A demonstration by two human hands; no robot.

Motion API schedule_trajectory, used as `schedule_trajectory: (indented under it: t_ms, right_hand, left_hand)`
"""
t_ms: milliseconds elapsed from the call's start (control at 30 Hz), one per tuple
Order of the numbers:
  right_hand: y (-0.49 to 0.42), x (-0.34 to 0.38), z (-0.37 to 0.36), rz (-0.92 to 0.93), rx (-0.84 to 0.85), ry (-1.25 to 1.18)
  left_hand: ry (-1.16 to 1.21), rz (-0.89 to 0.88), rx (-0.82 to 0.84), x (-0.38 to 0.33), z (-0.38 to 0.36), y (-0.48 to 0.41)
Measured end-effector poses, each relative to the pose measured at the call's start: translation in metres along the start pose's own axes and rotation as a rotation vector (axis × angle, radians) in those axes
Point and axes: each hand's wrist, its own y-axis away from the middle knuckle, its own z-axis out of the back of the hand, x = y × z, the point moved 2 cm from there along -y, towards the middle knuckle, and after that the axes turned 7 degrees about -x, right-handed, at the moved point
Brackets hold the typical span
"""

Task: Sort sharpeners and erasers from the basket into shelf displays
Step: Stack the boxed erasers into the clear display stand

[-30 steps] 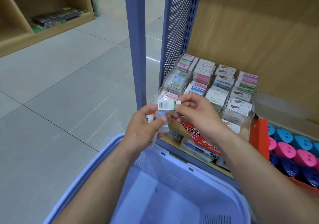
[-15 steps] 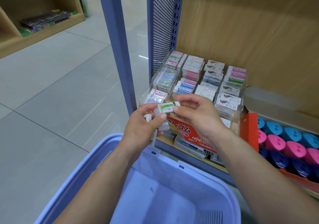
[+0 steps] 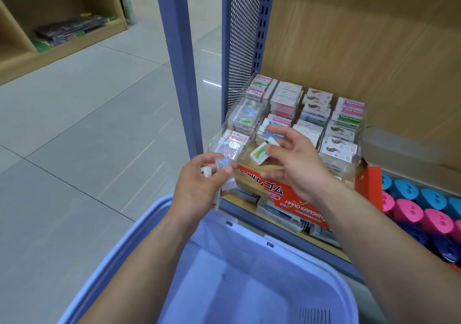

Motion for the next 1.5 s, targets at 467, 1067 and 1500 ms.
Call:
schedule_trajectory:
  t_ms: [467,1067,1500]
  right_hand:
    - [-0.061,0.012,-0.05,0.381,-0.116,0.629]
    - [0.017,-0.004,-0.051,0.268,0.253,0.412]
    - [0.007,-0.005,-0.028,0.09,0.21,0.282]
  left_hand:
    - [0.059,0.003,-0.121,0.004,0.035,-0.01]
    - [0.205,0.047,-0.125,-0.002,0.016,-0.005]
    - [0.197,0.038,-0.062,-0.001,0.002,-0.003]
